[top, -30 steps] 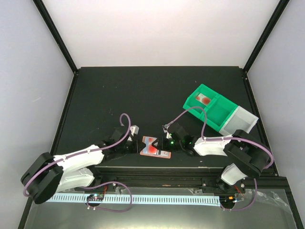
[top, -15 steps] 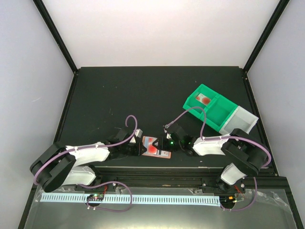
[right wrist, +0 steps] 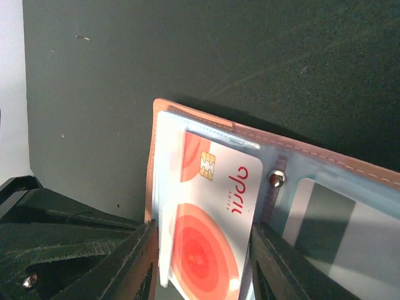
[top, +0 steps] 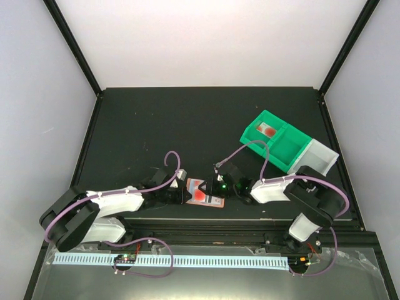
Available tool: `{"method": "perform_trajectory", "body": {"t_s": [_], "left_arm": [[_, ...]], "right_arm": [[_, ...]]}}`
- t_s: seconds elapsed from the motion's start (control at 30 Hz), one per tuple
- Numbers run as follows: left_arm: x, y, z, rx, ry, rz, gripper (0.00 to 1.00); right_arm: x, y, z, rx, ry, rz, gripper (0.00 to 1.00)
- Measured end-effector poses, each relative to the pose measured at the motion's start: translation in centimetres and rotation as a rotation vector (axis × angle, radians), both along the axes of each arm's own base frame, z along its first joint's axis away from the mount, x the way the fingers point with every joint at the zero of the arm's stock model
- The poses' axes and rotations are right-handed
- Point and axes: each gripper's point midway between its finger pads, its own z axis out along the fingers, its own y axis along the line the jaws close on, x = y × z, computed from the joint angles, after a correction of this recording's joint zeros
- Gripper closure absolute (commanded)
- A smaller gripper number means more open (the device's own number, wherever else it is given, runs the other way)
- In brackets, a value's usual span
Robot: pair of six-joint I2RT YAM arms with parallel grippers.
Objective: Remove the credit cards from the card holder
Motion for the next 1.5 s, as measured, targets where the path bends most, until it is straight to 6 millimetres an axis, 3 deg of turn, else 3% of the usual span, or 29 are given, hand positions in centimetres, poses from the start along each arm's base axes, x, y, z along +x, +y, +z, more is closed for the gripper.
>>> {"method": "perform_trajectory", "body": {"t_s": [0.37, 0.57, 0.8, 0.9, 1.0, 1.07, 1.2, 1.33, 1.5], "left_arm": [[0.2, -0.3, 0.0, -0.012, -0.005, -0.003, 0.94], [0.2, -0.3, 0.0, -0.011, -0.005, -0.002, 0.92], [0.5, -0.2, 0.0, -0.005, -0.011, 0.011, 0.91], [0.4, -0.2, 0.1, -0.008, -0.012, 0.016, 0.84], [0.4, 0.0, 0.7, -0.015, -0.017, 0.025, 0.67], [0.3, 0.1, 1.4, -0.027, -0.030, 0.027, 0.53], [0.4, 0.1, 3.8, -0.071, -0.083, 0.029, 0.37], [0.4, -0.3, 7.1, -0.140, -0.162, 0.000, 0.28], [-0.1, -0.9, 12.2, -0.246, -0.298, -0.072, 0.25]], "right_arm": [[-0.2, 0.0, -0.3, 0.019, 0.009, -0.003, 0.99], [0.0, 0.2, 0.9, 0.056, -0.032, 0.002, 0.99], [-0.2, -1.8, 1.7, 0.035, -0.075, -0.037, 0.99], [0.2, -2.4, 2.8, 0.027, -0.116, -0.051, 0.99], [0.5, -3.0, 3.8, 0.018, -0.155, -0.050, 0.99], [0.4, -3.4, 4.5, 0.012, -0.185, -0.034, 0.99], [-0.5, -4.0, 6.7, 0.009, -0.264, 0.044, 0.99], [-2.2, -4.5, 9.6, 0.041, -0.360, 0.151, 0.99], [-4.7, -4.8, 13.5, 0.102, -0.473, 0.296, 0.99]]}}
